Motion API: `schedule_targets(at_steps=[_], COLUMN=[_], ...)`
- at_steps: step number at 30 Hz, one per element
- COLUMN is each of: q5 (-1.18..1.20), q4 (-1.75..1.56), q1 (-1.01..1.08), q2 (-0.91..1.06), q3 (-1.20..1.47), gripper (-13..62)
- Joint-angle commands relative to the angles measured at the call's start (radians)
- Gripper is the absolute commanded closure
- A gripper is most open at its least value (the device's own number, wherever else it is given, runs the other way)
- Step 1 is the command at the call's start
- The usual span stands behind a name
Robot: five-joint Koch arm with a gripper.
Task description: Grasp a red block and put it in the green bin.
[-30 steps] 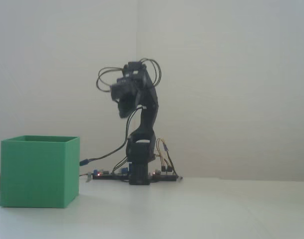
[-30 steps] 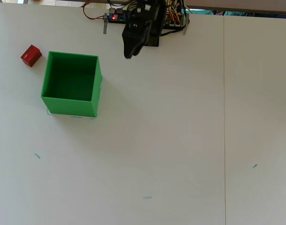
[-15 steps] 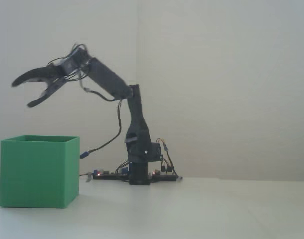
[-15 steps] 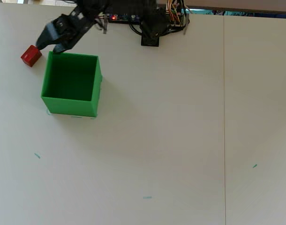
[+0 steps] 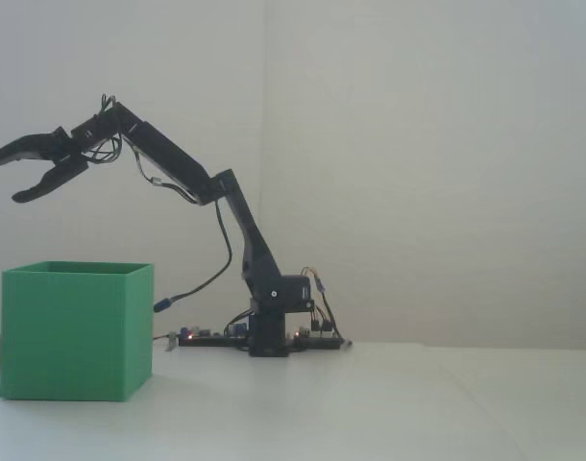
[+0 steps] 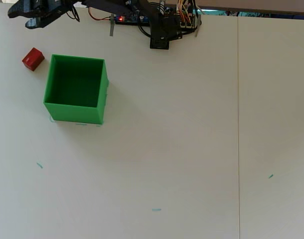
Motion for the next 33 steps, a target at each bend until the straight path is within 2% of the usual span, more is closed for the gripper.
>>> schedule_targets(at_steps=[1,12,28,33], q5=[-0.008,-0.015,-0.066,-0.199], q4=[-0.046,-0.086,-0.124,-0.193], q1=[0.005,-0.144,-0.049,-0.055], q2=[0.011,-0.336,-0.342,-0.463], q3=[-0.061,-0.083,-0.186,-0.184], gripper=[16.7,14.0,16.2,16.3])
